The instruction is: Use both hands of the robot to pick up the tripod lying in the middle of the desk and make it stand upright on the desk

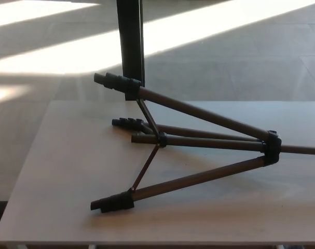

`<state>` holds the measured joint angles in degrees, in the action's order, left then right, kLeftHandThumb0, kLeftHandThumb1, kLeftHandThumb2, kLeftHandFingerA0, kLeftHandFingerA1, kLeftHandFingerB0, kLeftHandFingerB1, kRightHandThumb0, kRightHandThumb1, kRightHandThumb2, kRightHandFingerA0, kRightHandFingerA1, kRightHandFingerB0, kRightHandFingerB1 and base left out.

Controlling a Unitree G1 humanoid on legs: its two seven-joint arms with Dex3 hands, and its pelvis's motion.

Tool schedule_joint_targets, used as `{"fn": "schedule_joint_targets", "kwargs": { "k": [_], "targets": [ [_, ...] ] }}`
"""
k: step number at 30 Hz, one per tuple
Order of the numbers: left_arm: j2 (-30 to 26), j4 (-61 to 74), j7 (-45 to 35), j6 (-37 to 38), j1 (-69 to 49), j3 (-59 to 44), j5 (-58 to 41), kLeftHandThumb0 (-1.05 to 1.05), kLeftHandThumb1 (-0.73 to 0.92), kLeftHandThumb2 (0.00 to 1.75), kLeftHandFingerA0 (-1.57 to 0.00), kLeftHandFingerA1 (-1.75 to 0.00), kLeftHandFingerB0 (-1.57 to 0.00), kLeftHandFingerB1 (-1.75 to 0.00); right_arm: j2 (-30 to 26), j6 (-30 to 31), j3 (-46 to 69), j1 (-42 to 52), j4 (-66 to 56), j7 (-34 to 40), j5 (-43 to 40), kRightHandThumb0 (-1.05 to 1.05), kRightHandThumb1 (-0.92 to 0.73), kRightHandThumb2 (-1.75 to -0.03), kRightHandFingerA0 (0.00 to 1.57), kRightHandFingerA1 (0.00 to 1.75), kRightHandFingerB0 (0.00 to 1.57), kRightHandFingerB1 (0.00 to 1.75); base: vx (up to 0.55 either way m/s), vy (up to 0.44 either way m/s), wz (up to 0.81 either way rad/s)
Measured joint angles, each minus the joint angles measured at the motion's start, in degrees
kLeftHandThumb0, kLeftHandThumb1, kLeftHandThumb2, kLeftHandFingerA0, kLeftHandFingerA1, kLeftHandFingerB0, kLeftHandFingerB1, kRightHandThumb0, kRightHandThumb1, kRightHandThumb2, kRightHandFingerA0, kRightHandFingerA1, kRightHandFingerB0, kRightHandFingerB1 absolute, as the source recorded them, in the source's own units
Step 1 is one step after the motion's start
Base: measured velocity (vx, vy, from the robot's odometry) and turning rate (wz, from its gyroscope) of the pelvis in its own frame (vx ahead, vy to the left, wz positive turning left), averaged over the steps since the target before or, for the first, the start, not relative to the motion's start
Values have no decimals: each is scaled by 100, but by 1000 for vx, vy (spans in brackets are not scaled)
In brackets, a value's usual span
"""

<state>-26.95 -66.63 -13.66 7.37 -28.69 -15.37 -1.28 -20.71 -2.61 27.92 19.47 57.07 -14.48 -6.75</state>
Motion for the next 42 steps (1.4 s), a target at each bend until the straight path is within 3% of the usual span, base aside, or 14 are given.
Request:
{"fn": "schedule_joint_targets", "kwargs": {
  "k": [3, 5, 6, 9, 12, 13, 19, 33, 35, 36, 37, 38, 41, 42],
  "targets": [
    [-16, -98, -178, 146, -126, -228, -124, -70, 69, 61, -31, -63, -43, -48, -1, -38, 150, 77, 163, -258, -137, -75, -48, -86, 10, 55, 5, 30, 0, 0, 0],
    [-27, -282, -258, 232, -98, -427, -218, -79, 59, 100, -30, -64, -35, -57, -25, -61, 295, 88, 275, -436, -271, -74, -45, -89, 6, 55, 1, 28, 0, 0, 0],
    [-31, -364, -278, 275, -78, -470, -236, -77, 72, 63, -25, -66, -33, -49, -52, -70, 369, 77, 339, -519, -324, -77, -47, -89, 22, 64, 3, 29, 0, 0, 0],
    [-35, -479, -369, 390, -49, -602, -303, -74, 68, 60, -28, -72, -35, -53, -139, -116, 510, 64, 427, -722, -484, -77, -68, -61, 5, 53, 9, 24, 0, 0, 0],
    [-25, -449, -615, 454, -39, -1000, -537, -73, 62, 61, -15, -68, -15, -55, -160, -173, 649, 73, 380, -856, -613, -39, -35, -98, 3, 52, 0, 49, 0, 0, 0],
    [-21, -451, -671, 443, -18, -1127, -605, -75, 63, 58, -20, -72, -15, -55, -159, -168, 710, 82, 320, -868, -656, -81, -57, -94, 16, 55, 6, 40, 0, 0, 0],
    [-33, -367, -960, 290, 244, -1930, -1022, -85, 49, 91, -17, -70, -5, -59, -55, -106, 1385, 75, -565, -832, -1029, -84, -55, -94, 19, 52, 7, 39, 0, 0, 0],
    [-82, 1189, -1166, 204, 933, -2725, -1484, -90, 60, 59, -59, -67, -45, -57, 481, 199, 1653, -289, -3458, -629, -1694, -73, -77, -64, 41, 55, 36, 33, 0, 0, 0],
    [-83, 1560, -1159, 182, 1074, -2784, -1535, -90, 44, 89, -61, -70, -45, -61, 606, 228, 1547, -339, -3838, -591, -1749, -74, -77, -64, 41, 55, 38, 34, 0, 0, 0],
    [-84, 1727, -1157, 172, 1154, -2801, -1557, -94, 55, 57, -66, -65, -50, -56, 679, 241, 1489, -364, -4017, -571, -1769, -74, -76, -63, 42, 57, 40, 35, 0, 0, 0],
    [-85, 1968, -1153, 164, 1274, -2815, -1585, -92, 42, 88, -60, -67, -47, -58, 779, 261, 1393, -400, -4263, -542, -1797, -75, -76, -63, 40, 59, 40, 36, 0, 0, 0],
    [-86, 2112, -1151, 160, 1344, -2820, -1597, -92, 59, 59, -58, -62, -47, -51, 843, 270, 1328, -427, -4405, -525, -1811, -74, -76, -63, 38, 63, 36, 36, 0, 0, 0],
    [-107, 2722, -1135, 119, 1637, -2821, -1656, -95, 49, 73, -44, -62, -39, -48, 1147, 319, 1047, -538, -4990, -452, -1860, -75, -74, -62, 47, 64, 39, 37, 0, 0, 0],
    [-118, 2981, -1128, 97, 1768, -2818, -1687, -89, 63, 60, -41, -59, -36, -43, 1281, 342, 916, -588, -5217, -420, -1874, -78, -61, -98, 46, 68, 30, 50, 0, 0, 0]
  ]
}}
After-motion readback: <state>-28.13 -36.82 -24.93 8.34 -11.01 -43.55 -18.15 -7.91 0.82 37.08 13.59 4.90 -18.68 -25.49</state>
